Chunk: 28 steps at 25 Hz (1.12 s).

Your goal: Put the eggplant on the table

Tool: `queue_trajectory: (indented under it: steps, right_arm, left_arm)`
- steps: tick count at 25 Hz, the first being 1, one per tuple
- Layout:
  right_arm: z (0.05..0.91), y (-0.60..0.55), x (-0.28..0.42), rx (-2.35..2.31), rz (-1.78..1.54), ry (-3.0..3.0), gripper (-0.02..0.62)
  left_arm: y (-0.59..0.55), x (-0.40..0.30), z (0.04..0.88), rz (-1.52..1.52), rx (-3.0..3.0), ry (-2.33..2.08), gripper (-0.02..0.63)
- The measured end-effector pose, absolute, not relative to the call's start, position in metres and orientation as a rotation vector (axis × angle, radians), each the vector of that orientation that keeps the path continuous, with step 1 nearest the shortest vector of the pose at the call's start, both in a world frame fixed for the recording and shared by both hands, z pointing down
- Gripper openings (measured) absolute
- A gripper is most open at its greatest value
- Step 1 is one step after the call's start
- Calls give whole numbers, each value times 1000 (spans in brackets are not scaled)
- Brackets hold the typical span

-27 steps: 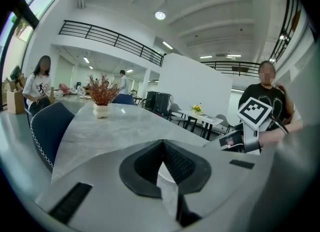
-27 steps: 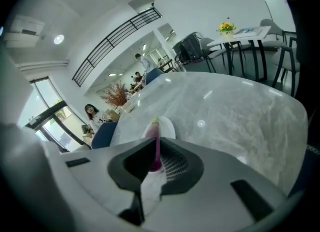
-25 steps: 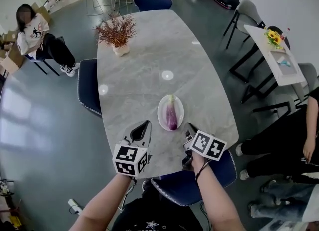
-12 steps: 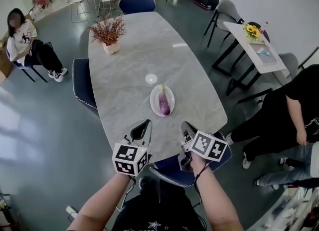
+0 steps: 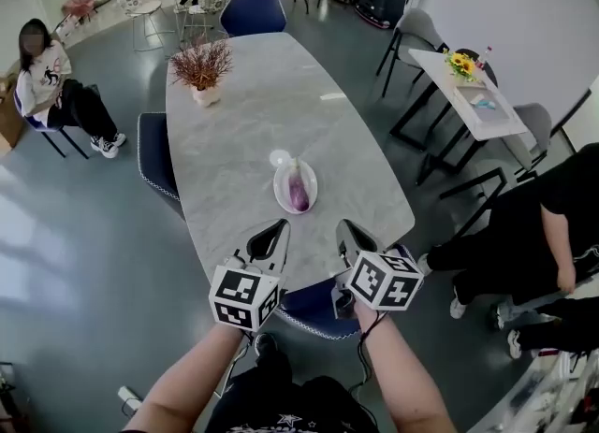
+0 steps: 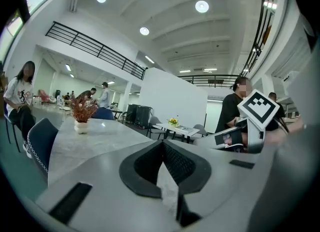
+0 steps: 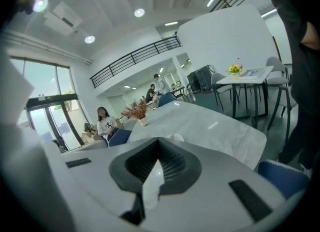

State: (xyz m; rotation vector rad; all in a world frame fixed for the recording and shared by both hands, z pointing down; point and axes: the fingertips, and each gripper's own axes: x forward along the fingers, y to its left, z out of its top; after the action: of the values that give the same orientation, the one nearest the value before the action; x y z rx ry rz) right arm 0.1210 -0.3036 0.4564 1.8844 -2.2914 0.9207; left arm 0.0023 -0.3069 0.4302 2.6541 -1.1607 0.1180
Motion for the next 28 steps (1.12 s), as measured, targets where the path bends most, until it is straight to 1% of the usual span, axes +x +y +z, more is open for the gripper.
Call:
queue_trajectory:
  steps: [5,10,18,24,28]
  right_arm:
    - [430,-281,126,1871,717,-2380,5]
    - [406,-236,129,1756,525,-2476,5]
    - [382,-165,122,1665,464,-2560,3]
    - [369,-111,144,1603,358,-2590,3]
    - [361,-77,149,1585,284,-2603,3]
  left_arm:
    - [-280,9,417,82,2635,-1233,6]
    - [-232,35,404,73,2630,-1273,6]
    - [-165,41,376,24,2615,-1328,6]
    - [-115,70,364,-9,2618,-1370,6]
    - [-79,77,360,-6,2614,-1384,6]
